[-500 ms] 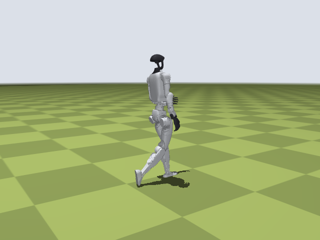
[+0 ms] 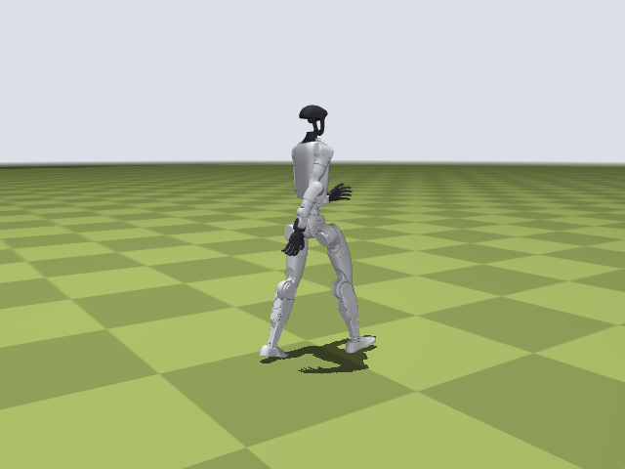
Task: Walk run
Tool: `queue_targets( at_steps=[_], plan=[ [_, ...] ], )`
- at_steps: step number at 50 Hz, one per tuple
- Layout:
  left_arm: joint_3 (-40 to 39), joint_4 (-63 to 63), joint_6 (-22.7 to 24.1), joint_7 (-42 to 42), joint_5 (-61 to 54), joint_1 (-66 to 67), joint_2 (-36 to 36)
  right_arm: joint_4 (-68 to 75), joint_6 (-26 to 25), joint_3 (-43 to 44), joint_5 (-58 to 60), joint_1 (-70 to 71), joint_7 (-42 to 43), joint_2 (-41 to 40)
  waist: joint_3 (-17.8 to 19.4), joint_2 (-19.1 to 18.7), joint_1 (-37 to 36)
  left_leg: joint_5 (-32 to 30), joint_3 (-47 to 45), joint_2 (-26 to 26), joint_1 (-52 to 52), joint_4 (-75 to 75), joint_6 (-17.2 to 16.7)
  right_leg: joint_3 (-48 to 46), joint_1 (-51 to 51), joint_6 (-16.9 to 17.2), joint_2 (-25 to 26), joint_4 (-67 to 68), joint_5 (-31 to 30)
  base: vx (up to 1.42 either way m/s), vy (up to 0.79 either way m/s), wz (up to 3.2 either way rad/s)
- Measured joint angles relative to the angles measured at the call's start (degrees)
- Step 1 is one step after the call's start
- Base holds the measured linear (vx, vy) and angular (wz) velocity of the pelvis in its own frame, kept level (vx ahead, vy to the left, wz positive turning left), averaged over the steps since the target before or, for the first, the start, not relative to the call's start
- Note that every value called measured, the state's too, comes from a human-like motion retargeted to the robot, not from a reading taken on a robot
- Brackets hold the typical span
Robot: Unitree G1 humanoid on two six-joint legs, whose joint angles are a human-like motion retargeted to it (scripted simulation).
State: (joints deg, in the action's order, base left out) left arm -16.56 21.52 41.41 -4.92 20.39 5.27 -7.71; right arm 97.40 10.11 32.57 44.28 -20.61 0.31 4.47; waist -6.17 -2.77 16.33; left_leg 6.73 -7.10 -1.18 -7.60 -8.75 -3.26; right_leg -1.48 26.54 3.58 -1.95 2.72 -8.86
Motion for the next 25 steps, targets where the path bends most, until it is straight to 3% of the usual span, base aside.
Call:
queue_targets(
  at_steps=[2, 5, 8, 12, 15, 20, 23, 25],
  plan=[
    [-0.7, 1.3, 0.1, -0.1, 0.1, 1.1, -1.8, -0.7, 0.7, 0.0, 0.5, 3.2, -0.6, 0.8, -1.2, -2.1, 1.1, -10.4, -0.8, 3.1, 0.7, -4.1, -4.6, 5.0, -1.0, -2.0, 2.2, 2.5, 1.6, 0.97, -0.45, 0.22],
    [0.4, 2.6, -0.4, -2.2, 0.6, 2.9, -3.6, -2.4, 1.5, -1.1, 0.2, 9.2, -1.6, 2.0, -1.7, -3.3, 2.3, -26.4, 1.4, 5.3, 5.1, -17.0, -10.2, 4.3, -3.8, -6.5, 2.5, 5.1, 5.0, 0.98, -0.44, 0.03],
    [1.0, 3.4, 0.0, -0.9, 0.8, 2.4, -3.0, -4.6, 2.3, -2.5, 0.1, 16.6, -2.3, 2.6, -2.1, -0.7, 2.8, -34.8, 2.0, 2.8, 12.7, -34.0, -7.2, 4.2, -8.3, -9.6, 1.4, 4.4, 7.2, 0.86, -0.43, -0.09],
    [1.7, 3.9, 0.3, 1.3, 0.5, 0.8, -2.1, -8.1, 4.4, -4.5, 0.1, 25.7, -3.3, 3.3, -2.4, 0.9, 1.5, -24.1, -2.7, 6.2, 22.6, -44.4, -0.3, 5.4, -13.1, -11.5, 2.8, 3.5, 9.9, 0.8, -0.38, -0.3],
    [1.6, 2.9, 0.7, 1.9, 0.5, 0.5, -2.1, -11.3, 6.3, -6.5, 0.2, 31.7, -4.7, 3.6, -2.4, 3.2, -2.9, -17.1, -5.3, 4.1, 29.9, -42.9, 3.5, 9.8, -16.6, -12.9, 4.1, 1.8, 10.4, 0.72, -0.25, -1.25],
    [1.7, 1.6, 0.9, 1.7, 2.3, 1.2, -1.5, -16.0, 10.6, -9.0, -2.1, 38.4, -6.3, 3.2, -1.5, 3.7, -6.8, -11.4, -4.1, 2.2, 37.6, -23.0, 6.3, 11.2, -22.6, -14.5, 7.1, 0.6, 12.9, 0.82, -0.23, -0.71],
    [1.7, 1.7, 0.9, 1.0, 3.7, 1.7, -0.9, -17.4, 12.5, -9.9, -3.7, 40.4, -7.0, 3.4, -1.3, 4.2, -7.7, -7.9, -9.3, 3.4, 39.3, -7.7, 10.6, 11.6, -26.2, -14.9, 8.4, 0.3, 14.6, 0.8, -0.19, -0.2],
    [1.5, 1.7, 0.9, 1.0, 4.7, 2.0, -0.7, -18.1, 13.0, -9.9, -4.2, 40.8, -7.4, 3.6, -1.6, 5.1, -8.6, -4.1, -10.8, 1.5, 40.4, 1.1, 11.7, 10.3, -28.6, -15.0, 8.2, 0.0, 15.3, 0.91, -0.16, -0.13]
  ],
)
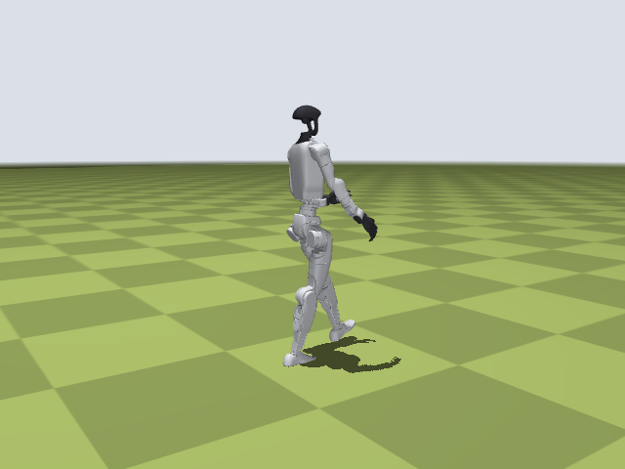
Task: Walk run
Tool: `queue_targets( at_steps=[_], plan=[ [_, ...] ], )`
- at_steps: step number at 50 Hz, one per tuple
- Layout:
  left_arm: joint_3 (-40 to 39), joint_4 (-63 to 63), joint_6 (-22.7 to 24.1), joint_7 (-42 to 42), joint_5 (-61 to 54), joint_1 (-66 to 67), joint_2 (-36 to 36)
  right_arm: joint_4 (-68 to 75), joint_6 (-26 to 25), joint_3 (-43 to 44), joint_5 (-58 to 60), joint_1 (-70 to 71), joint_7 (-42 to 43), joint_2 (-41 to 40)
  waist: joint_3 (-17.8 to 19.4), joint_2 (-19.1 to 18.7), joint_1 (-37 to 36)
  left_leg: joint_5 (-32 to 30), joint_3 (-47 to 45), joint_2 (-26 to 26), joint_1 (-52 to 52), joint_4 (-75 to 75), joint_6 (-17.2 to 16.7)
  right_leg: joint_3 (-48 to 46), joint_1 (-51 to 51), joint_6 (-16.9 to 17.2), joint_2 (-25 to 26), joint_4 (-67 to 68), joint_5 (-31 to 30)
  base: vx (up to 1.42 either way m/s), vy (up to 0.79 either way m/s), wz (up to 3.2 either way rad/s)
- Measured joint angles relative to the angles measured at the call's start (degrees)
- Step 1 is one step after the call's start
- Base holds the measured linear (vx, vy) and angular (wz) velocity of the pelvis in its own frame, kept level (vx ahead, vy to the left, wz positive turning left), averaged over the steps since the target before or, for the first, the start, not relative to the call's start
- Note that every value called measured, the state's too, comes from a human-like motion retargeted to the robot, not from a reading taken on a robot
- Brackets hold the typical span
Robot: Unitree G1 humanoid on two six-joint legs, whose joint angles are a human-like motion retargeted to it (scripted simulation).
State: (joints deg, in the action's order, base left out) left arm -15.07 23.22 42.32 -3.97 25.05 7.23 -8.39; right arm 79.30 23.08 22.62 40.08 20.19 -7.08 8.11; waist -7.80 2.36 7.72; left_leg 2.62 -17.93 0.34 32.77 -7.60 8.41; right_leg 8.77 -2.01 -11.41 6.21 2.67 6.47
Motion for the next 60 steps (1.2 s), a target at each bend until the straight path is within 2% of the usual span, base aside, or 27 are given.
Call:
queue_targets(
  at_steps=[2, 3, 5, 6, 7, 8, 10, 12, 13, 15, 18, 20, 23, 25, 29, 33, 36, 39, 40, 43, 45, 47, 50, 53, 55, 57, 60],
  plan=[
    [-0.4, 0.2, 0.1, 0.1, 0.5, 0.0, 0.1, -0.3, 0.2, 0.3, -0.1, -0.6, -0.1, 0.3, -0.6, 0.9, -0.5, 2.3, 1.3, -2.5, 0.4, 6.5, -0.2, -2.3, -1.9, 0.5, -0.7, 0.0, 0.0, 1.03, -0.1, -0.07],
    [-0.6, 0.2, 0.1, 0.2, 0.5, 0.1, 0.0, -0.2, 0.4, 0.4, 0.0, -1.4, 0.1, 0.4, -0.8, 1.4, -1.0, 1.7, 0.3, -2.4, 0.1, 7.0, -0.1, -2.4, -2.9, 0.9, -0.8, 0.6, -0.3, 1.07, -0.06, -0.28],
    [-1.0, 0.4, 0.1, 0.5, 0.4, 0.3, -0.2, 0.3, 0.3, 0.8, 0.4, -3.5, 0.5, 0.5, -1.0, 2.2, -3.0, -0.1, 0.2, -2.0, -0.1, 3.3, 2.7, -1.2, -4.7, 2.4, -0.6, 2.6, -2.1, 1.03, -0.03, -0.59],
    [-1.2, 0.7, 0.2, 0.7, 0.3, 0.5, -0.4, 0.9, -0.1, 0.9, 0.9, -5.2, 0.7, 0.5, -1.4, 2.3, -4.4, -2.4, -3.7, -0.7, -0.8, 2.0, 2.6, -1.2, -5.4, 3.6, -0.6, 3.8, -4.5, 1.0, 0.01, -0.81],
    [-1.5, 1.1, 0.2, 1.0, 0.3, 0.8, -0.6, 1.7, -0.5, 1.2, 1.6, -6.9, 0.9, 0.4, -1.9, 2.6, -5.6, -4.4, -5.2, -0.1, -1.4, 0.8, 2.7, -1.6, -5.9, 5.0, -0.9, 5.2, -7.5, 1.21, 0.06, -0.85],
    [-1.9, 1.6, 0.3, 1.4, 0.1, 1.1, -0.8, 2.7, -1.0, 1.5, 2.7, -9.0, 1.2, 0.2, -2.6, 3.1, -6.7, -5.6, -1.6, -1.1, -1.7, -0.1, 3.4, -2.9, -6.0, 6.5, -1.9, 7.0, -11.9, 1.27, 0.07, -0.54],
    [-2.8, 2.5, 0.3, 2.2, -0.2, 1.8, -0.9, 5.6, -2.7, 2.2, 5.1, -13.2, 2.7, -0.7, -4.0, 4.0, -6.1, -3.6, 6.6, -3.5, -1.0, -4.0, 4.5, -3.8, -5.0, 10.9, -2.8, 12.1, -23.3, 1.03, 0.01, 0.06],
    [-3.0, 2.8, -0.1, 2.1, -0.5, 2.1, -0.1, 10.0, -4.9, 1.7, 5.7, -16.6, 5.3, -1.5, -3.6, 3.3, -5.4, -0.8, 7.9, -2.8, -3.0, -6.1, 4.4, -2.2, -2.0, 15.6, -0.4, 21.5, -31.6, 1.07, -0.08, 0.35],
    [-2.8, 2.9, -0.2, 1.8, -0.6, 2.0, 0.4, 12.5, -5.9, 1.4, 5.5, -18.0, 6.4, -1.7, -3.3, 2.4, -5.2, 0.1, 5.1, -0.8, -5.2, -5.8, 4.3, -3.4, 0.4, 16.8, 1.2, 27.0, -34.9, 1.02, -0.1, 0.29],
    [-2.5, 2.9, -0.3, 1.3, -1.2, 1.5, 1.0, 16.6, -8.5, 0.8, 5.8, -20.9, 7.4, -1.6, -2.9, 1.8, -5.1, 2.3, 3.9, -0.5, -9.8, -4.2, 4.1, -5.8, 5.1, 18.7, 1.3, 37.0, -36.5, 0.8, -0.09, 0.1],
    [-2.1, 3.2, -0.7, 1.3, -3.0, 0.2, 1.6, 18.1, -11.7, 0.0, 7.7, -26.2, 7.3, -2.5, -2.5, -0.4, -4.7, 4.4, 6.5, 0.5, -13.3, -2.9, 3.1, -6.5, 11.9, 16.9, 3.4, 40.7, -27.1, 0.89, -0.1, 0.13],
    [-1.4, 2.8, -0.7, 1.1, -3.8, -0.2, 2.1, 17.9, -12.3, 0.2, 9.2, -30.2, 7.9, -3.3, -2.2, -1.9, -1.8, 5.1, 7.2, 0.6, -16.0, -1.4, 2.7, -5.9, 16.2, 18.4, 4.6, 40.4, -21.4, 0.75, -0.09, 1.16],
    [0.2, 1.7, -0.7, 1.0, -4.8, -0.5, 2.8, 17.6, -12.0, -0.7, 9.0, -35.9, 8.5, -4.1, -2.0, -3.1, 2.4, 6.6, 9.4, -0.6, -20.0, 0.7, 2.1, -5.1, 22.5, 19.4, 2.4, 35.1, -13.3, 0.85, -0.14, 1.16],
    [1.0, 0.8, -0.6, 1.2, -5.6, -0.6, 3.0, 17.8, -12.1, -0.8, 9.1, -39.2, 8.5, -4.6, -1.9, -2.5, 3.3, 7.9, 9.1, -2.0, -23.1, 1.9, 1.7, -6.3, 25.0, 19.4, -2.1, 27.1, -13.0, 0.54, -0.08, 0.42],
    [2.3, -0.4, -0.8, 1.8, -7.4, -1.6, 3.1, 18.1, -13.7, 2.8, 10.1, -43.1, 8.1, -5.6, -0.8, -0.8, 4.7, 10.3, 10.1, -4.9, -29.6, 3.5, 0.6, -9.0, 28.7, 17.1, -10.7, 10.8, -12.1, 0.97, -0.3, 0.46],
    [2.8, -1.3, -0.9, 1.1, -8.3, -2.4, 2.4, 18.1, -15.4, 5.0, 7.7, -43.9, 6.4, -5.9, -0.3, -2.3, 5.5, 11.9, 9.7, -3.3, -34.5, 3.9, -2.1, -5.1, 31.5, 14.6, -11.4, -3.8, -8.8, 0.82, -0.32, 0.34],
    [3.1, -0.8, -0.8, 0.8, -8.6, -2.1, 1.5, 18.1, -15.7, 6.5, 6.1, -42.9, 5.8, -5.5, -0.8, -3.6, 5.8, 11.0, 9.9, -1.6, -36.8, 1.9, -5.1, -8.3, 30.9, 13.5, -11.9, -4.5, -8.7, 0.79, -0.38, 0.26],
    [2.6, 0.5, -0.3, 1.0, -8.3, -1.1, 0.8, 18.1, -15.5, 7.7, 5.3, -40.4, 5.9, -4.8, -2.0, -3.8, 7.7, 3.7, 11.8, -0.4, -38.1, -2.0, -8.9, -12.9, 30.5, 13.9, -12.6, 1.0, -12.7, 1.11, -0.68, 0.7],
    [2.3, 1.0, -0.1, 1.3, -8.0, -0.4, 0.5, 18.1, -15.3, 7.9, 5.1, -39.4, 6.1, -4.6, -2.3, -4.1, 8.4, -0.6, 12.2, 0.6, -38.3, -3.7, -10.3, -11.5, 29.5, 14.2, -11.9, 2.0, -14.3, 0.87, -0.54, 0.33],
    [2.0, 2.7, -0.3, 0.4, -7.5, 1.5, -1.0, 18.1, -14.8, 8.1, 4.4, -33.6, 5.7, -2.9, -2.3, -4.6, 8.1, -18.6, 11.4, 2.9, -35.3, -15.3, -13.1, -7.8, 26.4, 11.6, -10.8, 5.3, -10.6, 0.86, -0.51, -0.05],
    [2.4, 3.3, -1.1, -1.3, -7.5, 2.0, -1.7, 17.6, -14.1, 7.9, 4.3, -28.6, 4.9, -1.5, -1.6, -3.9, 9.5, -26.8, 9.8, 4.3, -30.2, -28.2, -12.7, -9.9, 22.9, 10.0, -11.4, 5.1, -8.9, 0.71, -0.43, 0.23],
    [2.4, 3.6, -0.7, -0.5, -7.5, 1.5, -1.6, 15.5, -13.2, 8.1, 4.1, -23.8, 4.2, -0.4, -1.4, -3.3, 9.6, -30.9, 6.4, 6.8, -25.3, -38.3, -9.1, -12.3, 19.9, 8.6, -11.3, 4.2, -7.7, 0.73, -0.47, 0.11],
    [2.1, 3.3, 0.7, 2.5, -6.7, 0.9, -0.9, 11.8, -11.6, 7.4, 3.4, -17.3, 3.5, 0.5, -1.5, -2.8, 8.8, -21.3, 2.9, 8.5, -19.3, -45.2, -7.3, -10.2, 16.3, 7.2, -9.1, 3.2, -5.7, 0.69, -0.41, -0.24],
    [2.0, 2.0, 1.3, 2.3, -5.5, 1.0, -0.2, 7.6, -9.5, 6.4, 2.8, -11.4, 2.5, 1.0, -1.3, -0.6, 4.7, -14.3, 2.8, 3.0, -12.5, -44.3, -6.8, -7.1, 12.6, 5.9, -8.0, 1.5, -5.3, 0.63, -0.3, -1.16],
    [2.2, 1.0, 1.6, 1.7, -4.8, 1.3, 0.1, 4.7, -7.8, 5.6, 2.2, -8.4, 1.6, 1.1, -1.3, 0.5, 2.5, -9.4, 3.2, 0.2, -8.2, -39.8, -6.0, -4.9, 10.3, 4.9, -7.1, 0.9, -4.5, 0.76, -0.31, -1.06],
    [2.4, 0.4, 1.6, 1.6, -4.2, 1.0, 0.3, 1.7, -6.1, 4.9, 0.8, -5.6, 0.0, 1.4, -0.9, 0.1, 1.0, -6.1, 2.6, 0.6, -5.0, -32.4, -4.6, -5.2, 8.1, 4.1, -5.5, 0.5, -3.5, 0.77, -0.28, -0.54],
    [2.9, -0.2, 1.6, 1.5, -4.1, 0.9, 0.0, -2.4, -3.6, 4.0, -0.9, -3.1, -1.5, 2.0, -0.2, -0.6, -0.6, -5.2, 1.5, 0.5, -2.4, -17.1, -1.2, -4.7, 4.5, 3.1, -2.7, 0.3, -1.5, 0.68, -0.24, -0.29]
  ],
)
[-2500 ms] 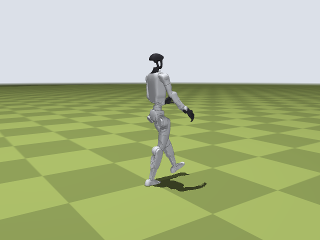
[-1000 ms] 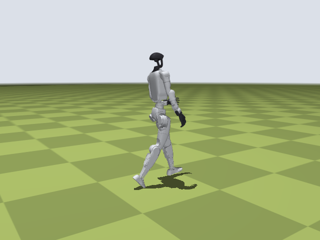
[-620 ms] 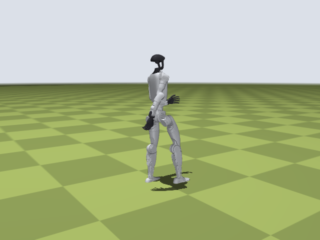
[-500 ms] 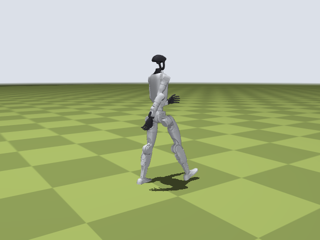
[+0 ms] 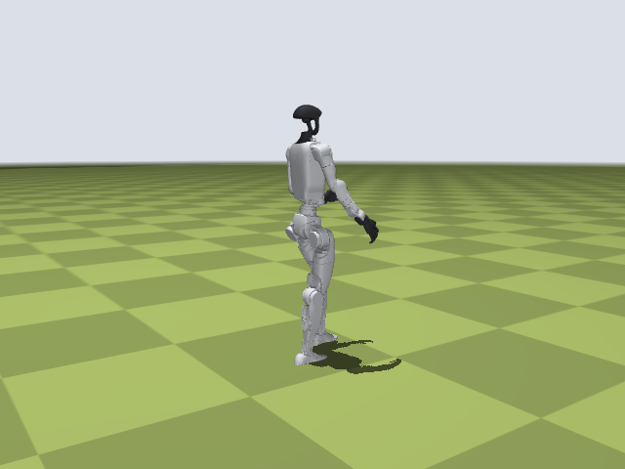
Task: Walk run
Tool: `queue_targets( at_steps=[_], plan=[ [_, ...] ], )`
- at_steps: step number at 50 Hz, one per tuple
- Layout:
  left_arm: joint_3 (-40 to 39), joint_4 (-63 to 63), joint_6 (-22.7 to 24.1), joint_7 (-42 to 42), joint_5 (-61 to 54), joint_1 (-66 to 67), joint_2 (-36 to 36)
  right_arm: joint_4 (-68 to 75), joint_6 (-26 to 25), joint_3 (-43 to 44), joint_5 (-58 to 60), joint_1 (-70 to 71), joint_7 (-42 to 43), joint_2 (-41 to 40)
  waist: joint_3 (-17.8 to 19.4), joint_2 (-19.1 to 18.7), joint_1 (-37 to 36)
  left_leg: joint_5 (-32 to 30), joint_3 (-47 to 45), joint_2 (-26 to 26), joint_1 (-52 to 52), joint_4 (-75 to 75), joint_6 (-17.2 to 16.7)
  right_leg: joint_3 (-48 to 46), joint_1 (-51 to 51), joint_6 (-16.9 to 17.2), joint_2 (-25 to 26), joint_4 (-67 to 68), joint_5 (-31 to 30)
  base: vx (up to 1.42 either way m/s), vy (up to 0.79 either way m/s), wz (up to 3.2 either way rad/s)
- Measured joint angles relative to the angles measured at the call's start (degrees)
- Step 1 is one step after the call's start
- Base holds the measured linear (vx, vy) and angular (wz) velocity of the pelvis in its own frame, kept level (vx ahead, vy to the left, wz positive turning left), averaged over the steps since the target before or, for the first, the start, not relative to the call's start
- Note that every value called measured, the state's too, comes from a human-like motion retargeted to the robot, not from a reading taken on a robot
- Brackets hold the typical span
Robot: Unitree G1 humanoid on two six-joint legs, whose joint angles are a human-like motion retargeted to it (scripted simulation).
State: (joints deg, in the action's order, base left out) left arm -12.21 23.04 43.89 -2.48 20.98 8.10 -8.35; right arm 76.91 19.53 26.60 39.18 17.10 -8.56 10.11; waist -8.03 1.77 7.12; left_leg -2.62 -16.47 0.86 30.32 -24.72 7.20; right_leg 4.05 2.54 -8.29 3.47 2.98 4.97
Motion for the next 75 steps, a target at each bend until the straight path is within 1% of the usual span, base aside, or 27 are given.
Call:
queue_targets(
  at_steps=[3, 7, 10, 13, 15, 17, 20, 23, 26, 28, 33, 35, 37, 41, 43, 45, 49, 50, 52, 55, 58, 62, 65, 68, 70, 72, 75],
  plan=[
    [0.2, -0.2, -0.1, 0.0, -0.1, -0.2, -0.4, -3.4, 2.5, -0.5, -1.2, 0.6, -0.3, 0.4, 0.3, -0.1, -1.0, 4.6, -1.4, -2.4, 1.5, 14.2, 1.7, -0.1, -3.2, -0.8, 1.6, -0.1, 1.8, 0.86, -0.25, -0.12],
    [-0.5, -0.4, 0.1, 0.5, 0.3, 0.6, -0.5, -3.9, 4.4, -0.1, -0.5, -1.3, 1.0, 0.1, -0.8, 1.2, -2.0, 9.4, -1.9, -5.3, 2.2, 24.4, -0.1, -1.8, -7.0, -0.8, 1.8, 0.5, 2.7, 0.92, -0.23, -0.24],
    [-1.4, 0.0, 0.7, 0.4, 1.0, 1.2, -0.4, 0.1, 3.5, 0.4, 1.0, -4.0, 2.5, -0.7, -1.8, 2.8, -5.2, 7.8, -7.1, -3.3, 1.2, 19.5, 4.3, 0.5, -8.8, 1.3, 1.5, 3.3, -0.3, 0.92, -0.15, -0.91],
    [-1.9, 0.9, 1.3, 0.9, 0.5, 2.5, -0.8, 6.8, 0.2, 0.9, 3.7, -8.6, 2.8, -1.2, -3.1, 4.2, -7.7, 1.5, -2.2, -4.5, 0.0, 17.3, 5.7, -2.1, -10.3, 6.7, -0.6, 7.5, -11.6, 1.23, -0.06, -0.73],
    [-2.6, 1.6, 1.3, 2.1, -0.6, 2.7, -0.9, 11.6, -2.9, 0.9, 5.5, -12.4, 3.7, -1.8, -3.8, 4.9, -7.2, 2.6, 3.6, -5.7, 0.6, 13.8, 6.8, -0.7, -9.4, 12.4, -1.0, 13.1, -23.1, 1.08, -0.05, 0.01],
    [-2.8, 1.8, 0.8, 2.9, -1.6, 2.0, -0.1, 16.4, -5.3, 0.4, 5.3, -16.0, 5.2, -2.3, -3.2, 3.5, -5.4, 6.1, 6.4, -5.5, -1.2, 11.1, 7.0, 2.0, -5.7, 17.0, 3.3, 23.7, -31.0, 1.08, -0.11, 0.65],
    [-2.1, 1.6, 0.3, 2.0, -2.1, 0.3, 0.9, 20.5, -8.5, 0.5, 5.2, -21.3, 4.7, -2.7, -2.3, 0.4, -4.6, 8.8, 3.4, -1.9, -7.6, 12.5, 6.5, 0.7, 1.4, 20.4, 7.3, 37.7, -35.0, 0.79, -0.09, 0.27],
    [-1.7, 1.7, -0.1, 1.4, -2.7, -1.7, 1.5, 20.5, -11.1, 2.0, 7.3, -26.9, 4.4, -4.3, -1.4, -2.1, -4.0, 10.8, 5.9, -1.3, -11.3, 13.6, 5.2, -0.7, 8.6, 16.6, 7.1, 42.2, -24.4, 0.85, -0.08, 0.13],
    [-0.2, 0.9, -0.1, 1.1, -2.7, -2.9, 2.4, 20.5, -9.8, 3.9, 8.2, -31.9, 5.9, -5.9, -0.5, -4.6, 0.2, 11.5, 6.8, -0.9, -15.5, 16.1, 4.4, -0.9, 15.0, 15.8, 6.3, 39.4, -15.4, 0.74, -0.08, 1.17],
    [0.7, 0.1, 0.1, 1.0, -2.7, -3.3, 3.0, 20.5, -9.1, 4.0, 7.4, -35.0, 6.7, -6.8, 0.1, -5.1, 2.5, 12.5, 7.9, -1.7, -18.3, 17.4, 4.0, -1.7, 18.4, 15.4, 3.1, 33.8, -10.7, 0.75, -0.15, 0.95],
    [0.9, -0.9, 0.4, 1.4, -3.4, -4.4, 4.4, 20.5, -11.2, 4.8, 6.1, -39.7, 6.3, -8.5, 2.1, -1.8, 5.5, 15.9, 8.3, -6.0, -26.6, 19.3, 2.6, -4.1, 22.0, 16.1, -7.4, 11.7, -11.6, 0.77, -0.28, 0.45],
    [0.7, -1.1, 0.4, 1.3, -3.7, -4.6, 4.8, 20.5, -12.5, 4.7, 5.4, -40.0, 5.3, -8.8, 2.9, -1.0, 6.0, 17.2, 8.6, -6.6, -30.1, 20.0, 1.6, -2.3, 23.4, 14.7, -8.5, 4.6, -12.6, 0.6, -0.24, 0.18],
    [0.4, -1.2, 0.4, 1.3, -3.8, -4.3, 4.5, 20.5, -12.9, 4.7, 5.1, -39.6, 4.3, -8.8, 3.1, -1.4, 6.3, 18.2, 8.1, -5.7, -32.9, 20.4, 0.0, -0.2, 24.6, 14.9, -8.1, -1.8, -9.8, 0.93, -0.42, 0.06],
    [0.2, -0.8, 0.4, 0.9, -3.8, -3.2, 2.9, 20.5, -11.9, 5.6, 5.8, -36.9, 4.3, -8.0, 1.8, -3.7, 7.6, 17.7, 8.5, -3.2, -35.4, 18.5, -3.4, -2.9, 24.3, 10.1, -7.7, -4.2, -8.5, 0.83, -0.37, 0.33],
    [0.4, 0.0, 0.4, 0.7, -3.8, -2.5, 2.0, 20.4, -11.0, 6.2, 5.8, -35.1, 5.0, -7.3, 0.7, -4.2, 9.3, 14.2, 9.5, -2.2, -36.1, 16.3, -5.6, -7.5, 23.9, 9.7, -8.5, -1.5, -11.0, 0.94, -0.49, 0.94],
    [0.3, 0.8, 0.7, 1.0, -3.8, -1.4, 1.3, 19.9, -10.2, 6.3, 5.1, -33.6, 5.6, -6.7, -0.4, -4.5, 11.2, 7.1, 10.6, -0.5, -36.6, 13.0, -8.1, -6.5, 22.1, 10.4, -8.1, -0.1, -14.4, 0.93, -0.53, 0.8],
    [0.7, 2.1, 0.5, 0.8, -3.2, 0.0, -0.2, 19.7, -10.3, 6.5, 2.7, -26.9, 3.9, -4.3, -1.2, -3.8, 9.0, -14.5, 10.2, 1.6, -31.4, -4.3, -11.5, -4.2, 17.4, 7.1, -7.4, 2.5, -10.0, 0.86, -0.49, -0.07],
    [0.9, 1.9, 0.4, 0.3, -3.0, 0.2, -0.3, 19.6, -10.3, 6.4, 2.5, -24.6, 3.1, -3.5, -1.0, -2.9, 9.0, -18.3, 9.9, 1.6, -28.7, -10.9, -11.9, -4.9, 16.0, 6.2, -7.7, 2.3, -9.4, 0.79, -0.49, -0.05],
    [0.6, 1.7, 0.6, 0.9, -3.1, -0.4, 0.1, 17.8, -9.7, 6.2, 2.5, -20.4, 2.2, -2.4, -1.0, -1.4, 8.6, -22.7, 6.4, 3.7, -23.7, -21.6, -8.8, -6.1, 13.3, 4.6, -7.3, 1.5, -8.2, 0.76, -0.49, -0.07],
    [0.2, 1.4, 1.1, 3.3, -3.3, -1.4, 1.0, 14.1, -8.0, 4.9, 2.2, -14.3, 2.2, -1.3, -0.1, -0.6, 8.4, -14.2, 4.8, 5.6, -17.0, -29.8, -6.2, -5.3, 9.2, 3.5, -5.8, 0.6, -6.2, 0.61, -0.39, -0.07],
    [-0.6, 0.2, 0.8, 1.7, -3.1, -1.5, 1.5, 9.9, -5.6, 2.4, 2.2, -8.0, 2.3, -1.2, 3.2, 2.1, 6.0, -8.3, 3.8, 2.0, -12.1, -28.7, -4.5, -2.7, 5.1, 2.0, -4.5, 0.0, -5.6, 0.5, -0.36, -1.06],
    [-0.2, -0.4, 0.2, -0.1, -3.3, -1.3, 2.6, 5.3, -1.0, -3.6, -1.0, -1.5, 2.0, -0.6, 6.3, 3.5, 2.1, -1.6, 0.8, 0.8, -6.4, -16.9, -1.0, 0.6, 0.8, -0.2, -1.8, 0.5, -3.7, 0.61, -0.31, -1.21],
    [0.5, -0.6, 0.5, 0.4, -2.9, -1.3, 3.3, 2.1, 0.9, -4.8, -1.8, 1.8, 0.8, 0.7, 7.3, 1.9, 1.0, 0.2, -0.4, 0.9, -4.2, -1.9, 1.5, 1.5, -1.5, -1.5, 1.4, 0.8, -1.8, 0.61, -0.18, -0.33],
    [0.3, -1.1, 0.6, 0.7, -1.4, -1.4, 3.1, -1.1, 1.2, -4.2, -1.0, 2.6, 0.1, 1.0, 6.8, 1.2, 0.0, 4.5, -0.6, -1.8, -2.1, 11.9, 2.3, 1.7, -4.0, -2.2, 2.9, 0.3, 0.0, 0.8, -0.17, -0.24],
    [-0.3, -1.5, 0.7, 0.6, 0.0, -1.6, 2.7, -2.7, 1.8, -3.5, -1.0, 1.9, 0.5, 0.5, 6.0, 1.2, -0.5, 7.7, 2.0, -4.9, -0.8, 19.7, -0.1, 0.8, -5.4, -2.4, 3.3, 0.0, 1.0, 0.71, -0.15, -0.21],
    [-0.7, -1.6, 0.7, 0.3, 1.0, -1.5, 2.1, -2.6, 2.7, -2.6, -1.2, 0.3, 1.6, -0.3, 5.2, 1.8, -0.9, 8.8, -0.7, -5.1, -1.2, 23.3, -0.3, 0.2, -6.9, -2.6, 3.2, 0.5, 1.6, 0.73, -0.12, -0.19],
    [-0.9, -1.2, 0.5, 0.2, 1.6, -1.2, 1.2, 0.2, 2.9, -1.4, -1.2, -3.3, 2.3, -1.3, 3.5, 3.1, -3.5, 7.9, -5.3, -3.9, -2.4, 20.4, 3.9, 0.5, -8.4, -1.5, 2.8, 2.5, 0.3, 1.02, -0.08, -0.62]
  ],
)
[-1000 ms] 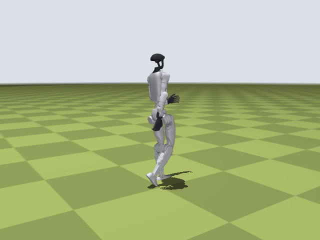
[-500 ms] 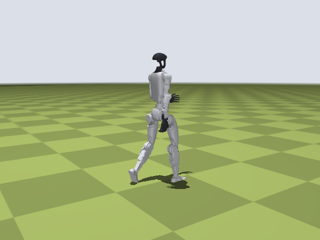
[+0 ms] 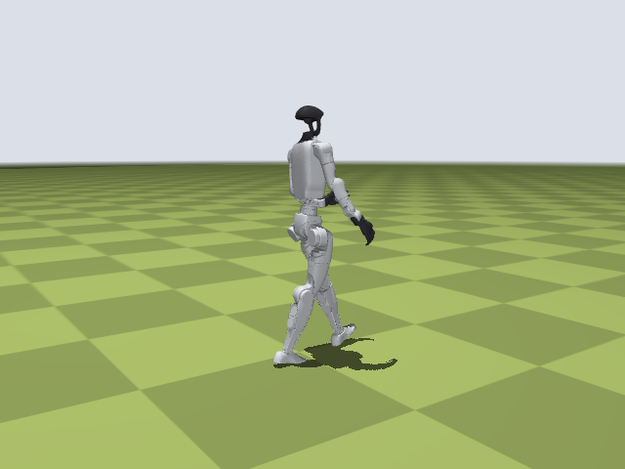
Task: Walk run
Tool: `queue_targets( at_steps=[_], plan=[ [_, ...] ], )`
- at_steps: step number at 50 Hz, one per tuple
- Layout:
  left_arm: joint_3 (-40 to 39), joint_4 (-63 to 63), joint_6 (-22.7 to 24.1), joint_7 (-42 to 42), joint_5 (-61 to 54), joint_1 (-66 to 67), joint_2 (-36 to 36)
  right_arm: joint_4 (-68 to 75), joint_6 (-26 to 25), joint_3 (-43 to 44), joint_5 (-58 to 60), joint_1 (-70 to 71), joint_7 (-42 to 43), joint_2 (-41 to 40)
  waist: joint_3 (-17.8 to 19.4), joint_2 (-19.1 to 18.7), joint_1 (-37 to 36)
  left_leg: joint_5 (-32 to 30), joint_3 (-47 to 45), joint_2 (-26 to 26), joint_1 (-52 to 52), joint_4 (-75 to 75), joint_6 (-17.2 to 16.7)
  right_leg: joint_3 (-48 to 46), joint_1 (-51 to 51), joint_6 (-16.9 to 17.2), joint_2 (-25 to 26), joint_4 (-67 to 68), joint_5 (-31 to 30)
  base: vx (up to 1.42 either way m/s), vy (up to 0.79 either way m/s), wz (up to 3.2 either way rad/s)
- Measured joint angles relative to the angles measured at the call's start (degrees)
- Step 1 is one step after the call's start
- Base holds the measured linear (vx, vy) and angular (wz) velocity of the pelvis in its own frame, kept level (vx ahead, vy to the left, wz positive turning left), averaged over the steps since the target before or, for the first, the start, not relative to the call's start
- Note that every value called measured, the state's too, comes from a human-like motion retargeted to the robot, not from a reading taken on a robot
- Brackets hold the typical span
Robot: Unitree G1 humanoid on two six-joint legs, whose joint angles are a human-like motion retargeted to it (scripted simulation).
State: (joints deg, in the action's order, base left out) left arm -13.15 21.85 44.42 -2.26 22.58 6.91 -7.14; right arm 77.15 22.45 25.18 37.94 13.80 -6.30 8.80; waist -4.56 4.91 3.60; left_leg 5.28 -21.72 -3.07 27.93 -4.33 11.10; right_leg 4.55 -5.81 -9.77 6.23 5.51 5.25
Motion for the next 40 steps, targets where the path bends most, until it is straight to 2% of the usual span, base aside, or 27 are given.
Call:
queue_targets(
  at_steps=[2, 3, 5, 7, 10, 12, 15, 17, 19, 22, 25, 27, 28, 30, 31, 34, 37, 40],
  plan=[
    [-0.1, 0.6, 0.1, 0.7, -0.2, 0.5, -0.3, 3.6, -1.6, 1.3, 1.8, -3.1, -0.5, -0.4, -1.5, 0.6, -2.7, -4.3, -2.7, 0.8, -0.8, -0.9, 1.5, -0.2, -0.8, 2.6, -0.7, 2.2, -3.8, 1.1, -0.02, -0.88],
    [-0.3, 0.9, 0.1, 1.2, -0.3, 0.8, -0.4, 5.7, -2.9, 1.9, 3.0, -4.9, -0.5, -0.6, -2.3, 0.8, -3.4, -6.4, -0.9, 0.2, -1.3, -1.0, 1.9, -1.2, -1.1, 4.5, -1.3, 3.6, -6.9, 1.09, 0.0, -0.54],
    [-1.4, 1.6, 0.0, 1.8, -0.5, 1.3, -0.4, 10.4, -5.9, 2.3, 5.6, -8.5, 0.8, -1.3, -4.0, 1.6, -2.2, -6.2, 3.7, -1.4, -1.5, -2.9, 3.9, -2.4, -0.7, 9.5, -2.5, 7.7, -16.3, 0.89, 0.0, 0.03],
    [-2.6, 2.2, -0.4, 1.3, -0.9, 1.0, 0.4, 15.3, -8.6, 1.5, 6.3, -11.8, 3.6, -1.9, -4.0, 0.7, -0.2, -3.6, 8.1, -1.4, -2.1, -5.5, 3.5, -0.3, 1.7, 15.7, -0.4, 15.9, -25.7, 1.03, 0.0, 0.53],
    [-2.0, 2.8, -0.8, 0.6, -1.4, -0.4, 2.1, 20.3, -11.7, 1.1, 4.9, -17.5, 6.0, -2.4, -3.5, -2.6, 1.6, -0.4, 7.5, 1.5, -6.4, -6.1, 2.6, 0.8, 8.5, 22.3, 6.0, 31.2, -34.2, 0.86, -0.06, 0.55],
    [-1.6, 3.2, -0.9, 1.0, -2.3, -1.8, 2.7, 20.3, -14.2, 0.4, 4.2, -21.9, 3.8, -3.2, -3.1, -3.9, 0.3, 1.4, 8.3, 2.3, -8.8, -5.7, 1.5, 0.6, 12.5, 22.2, 6.0, 36.6, -29.5, 0.63, 0.02, -0.23],
    [-0.2, 3.4, -0.9, 1.5, -3.8, -3.6, 2.8, 20.3, -16.2, 1.8, 6.5, -27.6, 1.4, -4.6, -2.5, -6.2, 1.1, 2.4, 9.5, 2.6, -12.5, -4.3, 0.3, -1.8, 18.6, 18.8, 4.0, 39.1, -20.4, 0.72, 0.09, 0.61],
    [1.2, 2.7, -0.7, 1.5, -4.4, -4.1, 2.8, 20.3, -15.7, 3.4, 8.4, -30.6, 1.5, -5.5, -1.9, -8.1, 3.7, 2.9, 11.5, 2.3, -14.7, -3.5, -0.2, -1.6, 21.7, 18.6, 3.1, 36.1, -15.4, 0.77, 0.08, 1.57],
    [2.3, 2.1, -0.4, 1.8, -4.8, -4.5, 2.6, 20.3, -15.3, 4.3, 9.6, -33.0, 2.0, -6.3, -1.5, -9.1, 5.7, 3.7, 13.5, 1.3, -16.9, -2.7, -0.4, -2.3, 24.2, 18.6, -0.1, 30.4, -11.5, 0.69, 0.04, 1.37],
    [2.8, 1.5, 0.0, 2.5, -5.1, -4.9, 2.8, 20.3, -15.7, 4.8, 9.7, -35.4, 2.3, -7.3, -1.0, -8.1, 7.4, 5.2, 15.5, -1.8, -20.3, -1.9, -0.7, -1.9, 26.1, 19.8, -6.2, 17.9, -10.9, 0.52, -0.04, 0.99],
    [2.9, 1.5, 0.4, 2.9, -4.9, -4.9, 3.5, 20.3, -16.4, 4.7, 8.7, -35.7, 1.0, -8.0, -0.1, -6.2, 8.3, 7.0, 17.6, -4.5, -24.2, -1.8, -1.4, 3.3, 27.6, 17.0, -9.3, 6.1, -9.2, 0.69, -0.18, 0.89],
    [2.8, 1.8, 0.6, 2.9, -4.5, -4.3, 3.5, 20.3, -16.5, 4.5, 8.1, -34.8, -0.1, -8.0, 0.3, -6.1, 9.0, 7.9, 19.1, -4.7, -26.5, -2.0, -2.2, 9.2, 28.7, 14.4, -8.9, -0.9, -8.7, 0.73, -0.21, 0.93],
    [2.7, 1.9, 0.7, 2.8, -4.2, -3.8, 3.3, 20.3, -16.2, 4.5, 8.0, -34.1, -0.5, -7.8, 0.4, -6.3, 9.1, 8.2, 19.5, -4.5, -27.4, -2.1, -2.6, 12.2, 28.9, 14.2, -8.5, -4.3, -8.2, 0.72, -0.21, 0.84],
    [2.6, 2.4, 0.7, 2.6, -3.9, -2.8, 2.6, 20.3, -15.2, 4.5, 7.9, -32.4, -0.4, -7.1, 0.6, -6.6, 8.7, 8.9, 19.8, -4.2, -29.1, -2.8, -3.3, 15.3, 28.7, 19.4, -8.8, -9.7, -5.9, 0.64, -0.17, 0.7],
    [2.6, 2.7, 0.7, 2.4, -3.7, -2.2, 2.1, 20.3, -14.6, 4.4, 7.8, -31.3, 0.1, -6.6, 0.6, -6.5, 8.4, 9.3, 20.2, -4.4, -30.0, -3.3, -3.4, 13.9, 28.6, 20.7, -9.4, -9.4, -5.5, 0.72, -0.23, 0.69],
    [2.2, 3.4, 0.7, 2.2, -3.6, -0.6, 0.9, 19.3, -13.7, 3.9, 7.4, -28.0, 1.9, -4.9, 0.3, -5.8, 8.8, 9.1, 21.7, -5.4, -31.6, -5.5, -3.9, 15.2, 27.7, 20.7, -9.2, -5.4, -7.5, 0.79, -0.27, 0.96],
    [1.1, 4.2, 1.0, 3.1, -3.6, 1.4, 0.2, 17.5, -13.2, 4.9, 7.1, -25.0, 3.1, -3.1, -0.8, -5.7, 10.4, 4.2, 23.7, -4.8, -31.8, -10.0, -5.8, 11.3, 26.0, 20.1, -10.3, -2.4, -13.9, 0.65, -0.24, 1.53],
    [0.4, 5.5, 1.3, 4.0, -2.9, 2.7, -0.5, 17.3, -12.4, 6.8, 5.7, -21.3, 2.7, -0.6, -1.1, -7.5, 9.5, -7.9, 25.4, -2.0, -28.1, -20.4, -10.2, 11.7, 24.0, 15.1, -9.3, 0.1, -11.0, 0.78, -0.36, 1.3]
  ],
)
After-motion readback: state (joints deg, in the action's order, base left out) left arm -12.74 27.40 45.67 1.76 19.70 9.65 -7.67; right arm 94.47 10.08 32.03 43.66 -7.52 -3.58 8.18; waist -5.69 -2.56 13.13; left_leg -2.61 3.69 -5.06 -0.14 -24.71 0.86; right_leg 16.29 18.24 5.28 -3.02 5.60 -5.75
